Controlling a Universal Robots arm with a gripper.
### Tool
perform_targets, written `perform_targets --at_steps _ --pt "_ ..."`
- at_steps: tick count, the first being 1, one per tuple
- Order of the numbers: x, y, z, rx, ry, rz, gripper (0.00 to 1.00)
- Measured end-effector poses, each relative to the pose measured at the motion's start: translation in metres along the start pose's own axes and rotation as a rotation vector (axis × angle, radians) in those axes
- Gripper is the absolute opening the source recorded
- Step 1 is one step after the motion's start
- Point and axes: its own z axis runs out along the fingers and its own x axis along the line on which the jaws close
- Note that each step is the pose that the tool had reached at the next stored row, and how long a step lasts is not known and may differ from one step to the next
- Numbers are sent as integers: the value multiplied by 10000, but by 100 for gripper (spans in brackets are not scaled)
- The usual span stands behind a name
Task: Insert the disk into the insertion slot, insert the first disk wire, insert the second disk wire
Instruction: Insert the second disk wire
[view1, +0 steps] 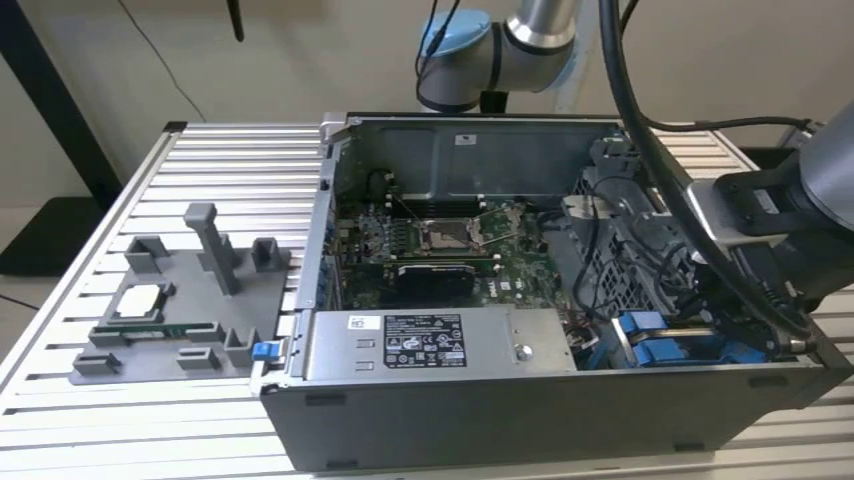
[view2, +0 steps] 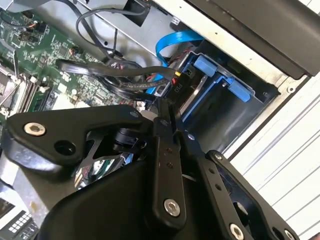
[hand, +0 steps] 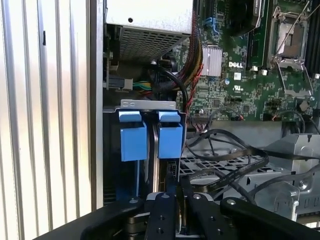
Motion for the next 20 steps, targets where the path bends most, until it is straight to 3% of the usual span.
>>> perform_targets --at_steps 4,5,7,12,17,20 --pt "6 5 21 7 17 24 0" --pt "7 4 28 10 0 25 100" --pt "-2 6 -6 8 -1 28 100" --pt "-55 -4 -199 8 11 30 100" --pt "-90 -11 -324 8 7 30 100" --pt "-109 -16 -391 2 48 29 100"
